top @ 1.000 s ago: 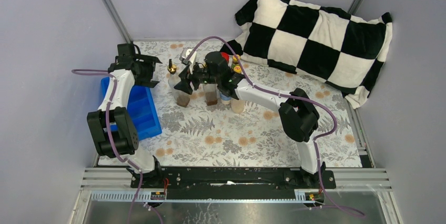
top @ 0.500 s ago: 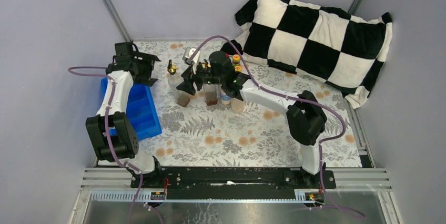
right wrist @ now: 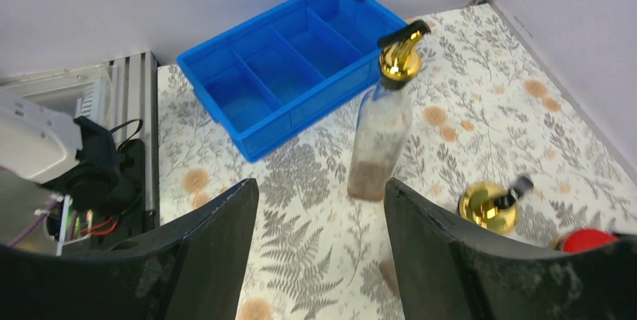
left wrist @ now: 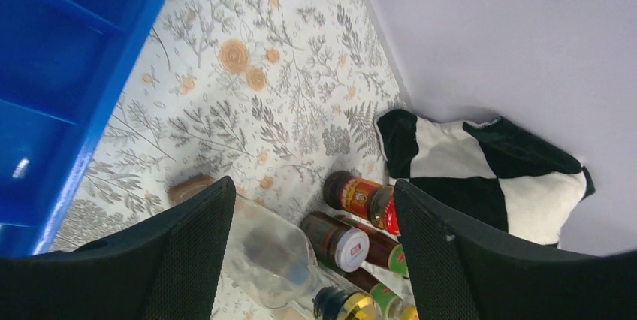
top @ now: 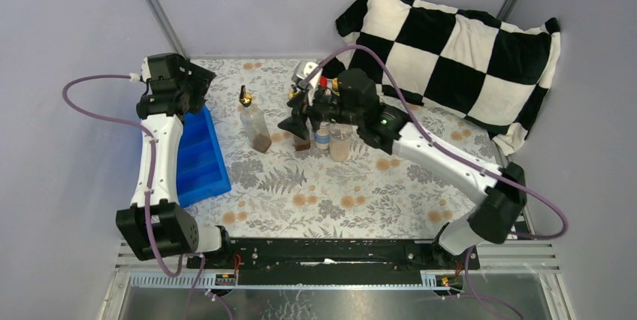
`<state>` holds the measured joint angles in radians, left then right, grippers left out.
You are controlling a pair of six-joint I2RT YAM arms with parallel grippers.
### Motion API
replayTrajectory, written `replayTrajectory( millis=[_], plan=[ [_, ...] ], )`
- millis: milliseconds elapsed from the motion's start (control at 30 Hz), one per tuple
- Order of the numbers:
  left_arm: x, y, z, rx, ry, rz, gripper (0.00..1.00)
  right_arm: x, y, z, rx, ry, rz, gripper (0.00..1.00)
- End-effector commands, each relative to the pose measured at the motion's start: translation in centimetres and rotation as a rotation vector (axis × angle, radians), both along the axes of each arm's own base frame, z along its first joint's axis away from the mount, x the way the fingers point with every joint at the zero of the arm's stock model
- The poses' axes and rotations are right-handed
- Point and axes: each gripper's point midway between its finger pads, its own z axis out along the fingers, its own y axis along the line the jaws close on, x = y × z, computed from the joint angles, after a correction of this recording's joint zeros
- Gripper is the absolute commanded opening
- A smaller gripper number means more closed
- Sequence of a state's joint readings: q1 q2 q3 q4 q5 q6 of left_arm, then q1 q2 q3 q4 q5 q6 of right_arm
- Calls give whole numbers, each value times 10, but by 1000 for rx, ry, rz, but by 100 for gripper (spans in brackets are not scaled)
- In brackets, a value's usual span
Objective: Organize the condiment bottles
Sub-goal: Place the bottle at the center of the board, then move the bottle to the center of the board.
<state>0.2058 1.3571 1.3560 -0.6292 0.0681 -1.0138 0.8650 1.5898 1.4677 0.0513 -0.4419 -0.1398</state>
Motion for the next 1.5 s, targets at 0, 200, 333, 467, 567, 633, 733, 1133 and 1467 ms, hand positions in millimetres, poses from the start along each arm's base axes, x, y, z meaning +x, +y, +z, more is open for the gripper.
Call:
replayTrajectory(
  millis=[0,200,333,467,567,633,733,1133,1467],
  plan=[
    [-22,19,23,267,17,40,81,-17,-40,-4,-60,40,-88,70],
    [-55,6,35,420,21,34,78,-31,-71,-12,-85,123,-175,70],
    [-75,-20,34,474,27,-20,74,-35,-88,-10,-13,215,-275,61],
    [-99,-41,29,499,31,-91,67,-37,-109,-25,-20,275,-364,58],
    [-115,-61,16,510,49,-171,66,-31,-126,-47,-61,328,-475,62],
    [-124,-75,4,520,74,-227,66,-27,-139,-68,-82,371,-563,62],
    [-138,-98,-18,535,112,-315,67,-29,-150,-90,-33,466,-622,62],
    [-170,-174,-99,543,223,-621,75,-40,-142,-172,111,819,-550,73],
    [-161,-222,-167,645,359,-699,75,12,-125,-201,73,869,-604,68]
  ],
)
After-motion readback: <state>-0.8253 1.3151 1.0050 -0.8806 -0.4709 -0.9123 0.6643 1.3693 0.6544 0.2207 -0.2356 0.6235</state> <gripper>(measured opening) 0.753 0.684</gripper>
